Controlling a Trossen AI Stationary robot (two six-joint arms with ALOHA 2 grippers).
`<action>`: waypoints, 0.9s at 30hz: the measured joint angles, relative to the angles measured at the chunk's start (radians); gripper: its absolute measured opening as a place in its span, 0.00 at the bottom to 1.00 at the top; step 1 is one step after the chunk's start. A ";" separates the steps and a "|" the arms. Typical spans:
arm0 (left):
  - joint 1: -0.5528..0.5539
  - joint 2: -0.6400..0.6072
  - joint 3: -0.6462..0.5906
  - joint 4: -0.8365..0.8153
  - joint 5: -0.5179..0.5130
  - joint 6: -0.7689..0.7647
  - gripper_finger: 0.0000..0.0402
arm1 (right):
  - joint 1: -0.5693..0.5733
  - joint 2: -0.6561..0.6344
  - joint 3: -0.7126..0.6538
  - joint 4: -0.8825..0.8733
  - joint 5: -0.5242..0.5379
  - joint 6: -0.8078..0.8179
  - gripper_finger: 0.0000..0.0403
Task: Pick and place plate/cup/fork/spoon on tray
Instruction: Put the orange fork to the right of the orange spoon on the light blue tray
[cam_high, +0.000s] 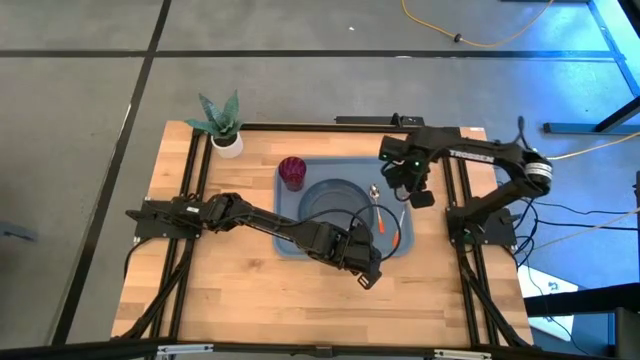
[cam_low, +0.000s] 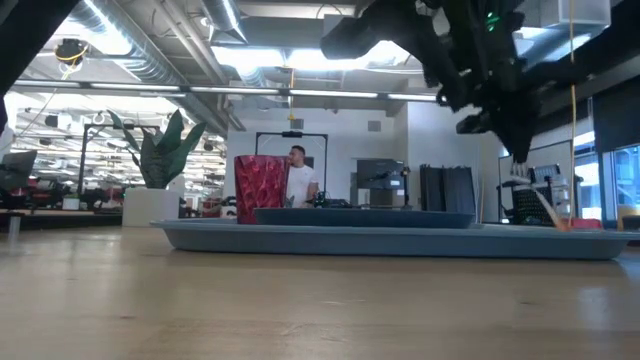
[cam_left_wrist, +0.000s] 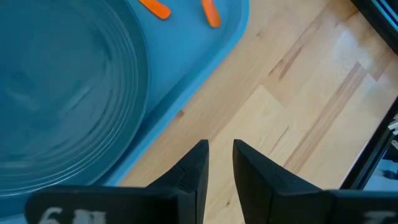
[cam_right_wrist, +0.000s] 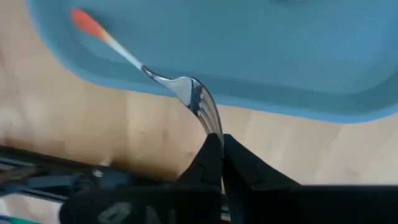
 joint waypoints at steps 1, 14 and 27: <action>0.000 0.000 0.000 0.000 0.000 0.000 0.16 | -0.001 0.017 0.000 0.006 0.022 -0.005 0.00; -0.007 0.000 0.000 0.000 -0.001 0.024 0.16 | -0.055 0.190 0.000 0.165 0.134 -0.136 0.00; -0.008 0.000 0.000 0.000 -0.001 0.026 0.16 | -0.110 0.332 -0.001 0.313 0.136 -0.244 0.00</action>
